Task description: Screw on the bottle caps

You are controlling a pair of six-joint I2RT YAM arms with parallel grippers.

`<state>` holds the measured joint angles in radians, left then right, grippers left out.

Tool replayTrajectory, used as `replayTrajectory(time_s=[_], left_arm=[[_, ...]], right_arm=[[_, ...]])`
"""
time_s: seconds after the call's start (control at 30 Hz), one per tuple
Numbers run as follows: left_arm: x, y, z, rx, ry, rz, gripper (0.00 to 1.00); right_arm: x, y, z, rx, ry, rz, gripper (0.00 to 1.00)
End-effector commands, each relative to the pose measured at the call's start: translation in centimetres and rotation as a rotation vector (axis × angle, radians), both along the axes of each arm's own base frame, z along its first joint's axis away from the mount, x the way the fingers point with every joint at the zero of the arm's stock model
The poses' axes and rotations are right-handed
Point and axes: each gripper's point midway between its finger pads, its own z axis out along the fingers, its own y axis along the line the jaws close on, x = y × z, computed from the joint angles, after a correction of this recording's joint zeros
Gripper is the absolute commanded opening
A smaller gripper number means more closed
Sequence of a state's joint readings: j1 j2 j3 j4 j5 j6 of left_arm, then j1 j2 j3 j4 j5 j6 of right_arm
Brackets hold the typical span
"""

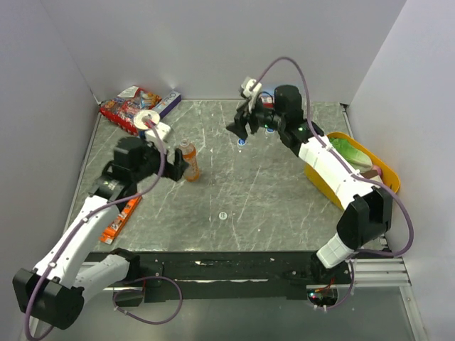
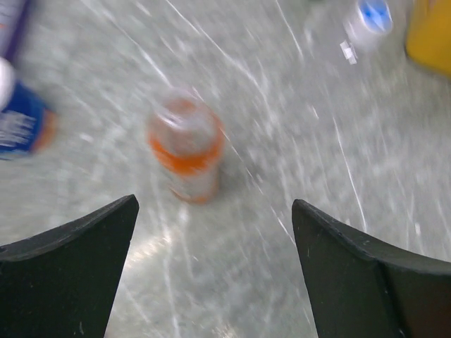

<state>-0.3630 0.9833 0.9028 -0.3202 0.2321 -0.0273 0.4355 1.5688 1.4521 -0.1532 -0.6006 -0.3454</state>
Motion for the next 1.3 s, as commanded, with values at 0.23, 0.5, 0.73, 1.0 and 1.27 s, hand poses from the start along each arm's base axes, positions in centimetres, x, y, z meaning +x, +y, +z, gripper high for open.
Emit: replayTrajectory(time_s=[0.23, 0.5, 0.73, 1.0, 1.27], left_arm=[[3.2, 12.1, 12.9, -0.090, -0.283, 0.448, 0.96], [1.1, 13.9, 11.6, -0.094, -0.204, 0.471, 0.96], [0.1, 13.4, 10.5, -0.101, -0.171, 0.452, 0.96], [0.4, 12.4, 9.6, -0.122, -0.125, 0.398, 0.96], [0.0, 9.8, 7.6, -0.088, -0.103, 0.198, 0.96]], right_arm=[[-2.2, 11.8, 1.1, 0.071, 0.020, 0.189, 0.83], [-0.6, 16.4, -1.1, 0.089, 0.033, 0.220, 0.86], [0.6, 18.1, -3.1, 0.081, 0.043, 0.245, 0.79], [-0.6, 18.3, -6.5, 0.042, 0.110, 0.294, 0.66], [-2.4, 17.4, -2.9, 0.075, 0.046, 0.337, 0.21]])
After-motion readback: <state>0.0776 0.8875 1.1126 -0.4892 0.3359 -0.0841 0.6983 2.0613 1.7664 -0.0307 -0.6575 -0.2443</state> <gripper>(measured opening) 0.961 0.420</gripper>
